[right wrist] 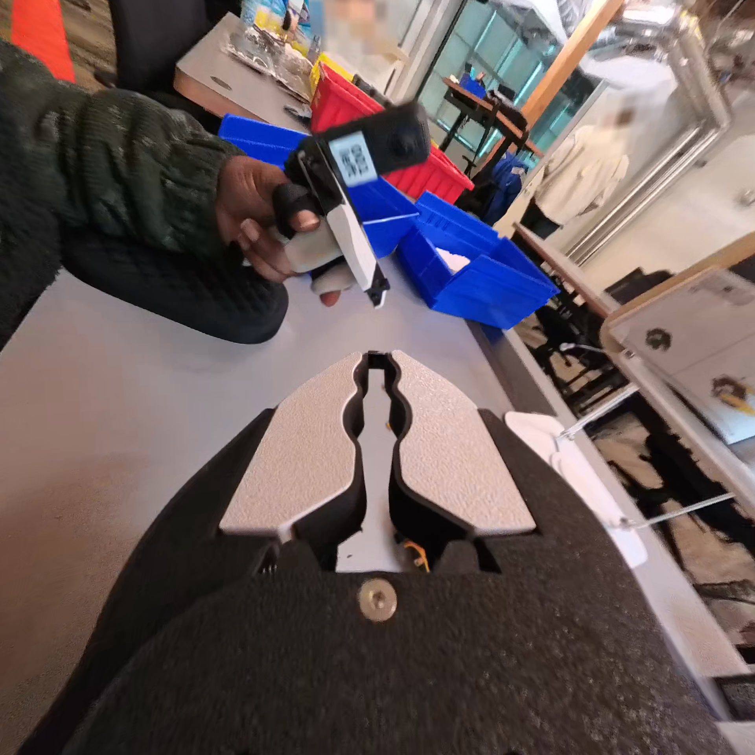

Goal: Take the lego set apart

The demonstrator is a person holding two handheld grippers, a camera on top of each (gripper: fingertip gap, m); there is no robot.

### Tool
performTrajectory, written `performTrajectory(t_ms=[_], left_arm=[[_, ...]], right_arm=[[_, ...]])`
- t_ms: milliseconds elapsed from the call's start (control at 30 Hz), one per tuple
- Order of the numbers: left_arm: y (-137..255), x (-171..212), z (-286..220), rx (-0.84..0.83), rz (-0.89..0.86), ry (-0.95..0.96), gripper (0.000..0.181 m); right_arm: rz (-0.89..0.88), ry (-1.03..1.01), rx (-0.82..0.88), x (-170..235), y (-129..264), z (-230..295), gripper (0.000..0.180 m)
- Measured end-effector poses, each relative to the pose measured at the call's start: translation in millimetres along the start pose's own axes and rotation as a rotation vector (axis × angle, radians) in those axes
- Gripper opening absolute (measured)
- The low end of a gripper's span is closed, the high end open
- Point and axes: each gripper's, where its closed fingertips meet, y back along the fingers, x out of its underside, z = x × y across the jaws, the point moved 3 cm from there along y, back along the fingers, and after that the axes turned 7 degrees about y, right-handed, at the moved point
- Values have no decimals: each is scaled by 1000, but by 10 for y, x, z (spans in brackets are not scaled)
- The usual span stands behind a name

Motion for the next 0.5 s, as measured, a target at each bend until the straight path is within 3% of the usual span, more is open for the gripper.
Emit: performTrajectory(t_ms=[133,300,400,500], left_arm=[[463,-241,74,-363,-63,-261,17],[1558,-454,389,-1205,-56,-561,17],[2104,-326,545,-1481,7,-427,17],[2358,-124,756,-1550,60,-257,24]], right_arm=[[27,-47,-5,137,-1,-25,7],[67,-108,-30,283,-49,-18,7],[99,-105,-29,334,-76,4,7],[106,-116,-41,347,-104,24,7]])
